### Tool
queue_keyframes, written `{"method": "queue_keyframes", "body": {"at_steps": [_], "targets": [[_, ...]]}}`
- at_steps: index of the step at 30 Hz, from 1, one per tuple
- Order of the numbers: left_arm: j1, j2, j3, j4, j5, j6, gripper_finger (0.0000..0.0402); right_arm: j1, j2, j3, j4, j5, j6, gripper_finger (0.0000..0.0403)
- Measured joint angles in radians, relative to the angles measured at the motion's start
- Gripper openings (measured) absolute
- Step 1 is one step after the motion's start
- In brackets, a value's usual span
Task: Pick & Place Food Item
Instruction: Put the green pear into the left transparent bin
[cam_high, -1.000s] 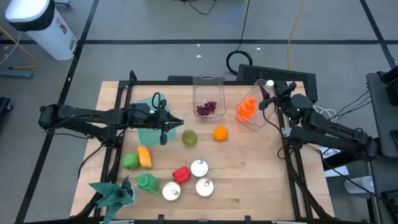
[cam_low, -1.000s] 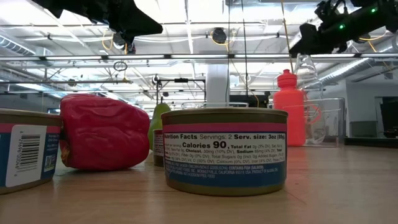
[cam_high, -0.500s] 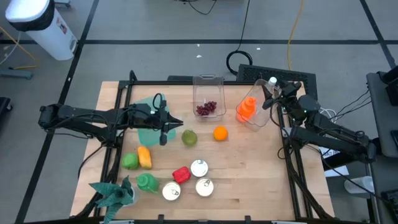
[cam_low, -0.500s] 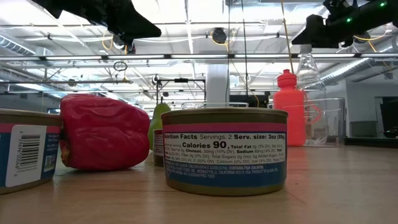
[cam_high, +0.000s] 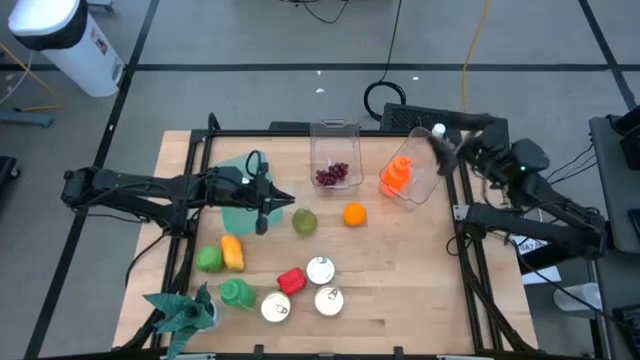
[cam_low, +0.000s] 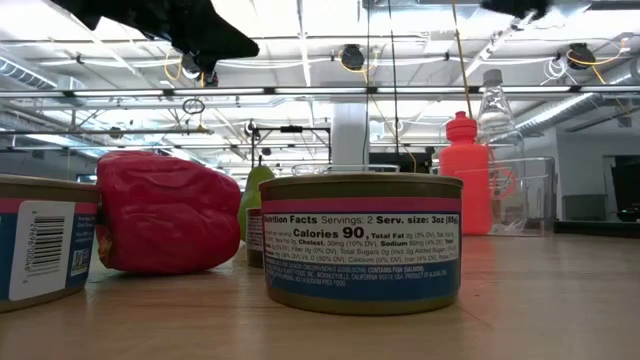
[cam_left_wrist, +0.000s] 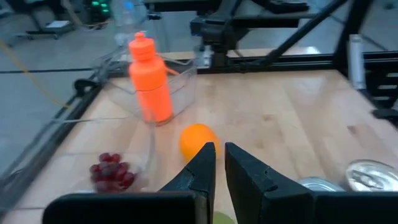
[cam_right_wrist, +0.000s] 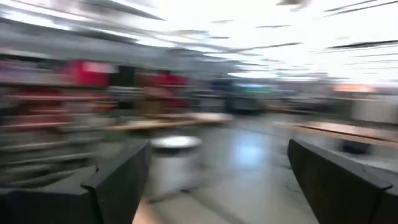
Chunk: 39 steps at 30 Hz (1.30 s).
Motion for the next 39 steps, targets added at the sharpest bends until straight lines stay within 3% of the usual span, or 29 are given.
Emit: {"method": "queue_keyframes", "body": {"at_steps": [3, 5, 8, 13, 15, 21, 30, 39], "targets": [[0.002, -0.046, 0.0, -0.027, -0.051, -0.003, 0.004, 0.002, 0.062, 0.011, 0.011, -0.312, 0.08, 0.0323], [0.008, -0.094, 0.001, -0.045, -0.074, 0.0, 0.004, 0.014, 0.114, -0.008, 0.042, -0.413, 0.124, 0.0282], [0.017, -0.181, 0.001, -0.093, -0.089, 0.006, 0.0037, 0.057, 0.197, -0.088, 0.16, -0.46, 0.134, 0.0199], [0.041, -0.303, -0.03, -0.133, -0.096, 0.035, 0.0007, 0.152, 0.34, -0.236, 0.517, -0.486, 0.099, 0.0044], [0.05, -0.329, -0.074, -0.103, -0.096, 0.036, 0.0006, 0.198, 0.391, -0.271, 0.593, -0.446, 0.052, 0.0013], [0.107, -0.366, -0.18, -0.065, -0.09, -0.005, 0.0003, 0.323, 0.496, -0.288, 0.63, -0.303, -0.031, 0.0016], [0.12, -0.367, -0.227, -0.001, -0.069, -0.017, 0.0004, 0.343, 0.552, -0.287, 0.642, -0.352, -0.09, 0.0008], [0.12, -0.369, -0.227, -0.005, -0.069, -0.029, 0.0032, 0.343, 0.598, -0.287, 0.669, -0.352, -0.105, 0.0002]]}}
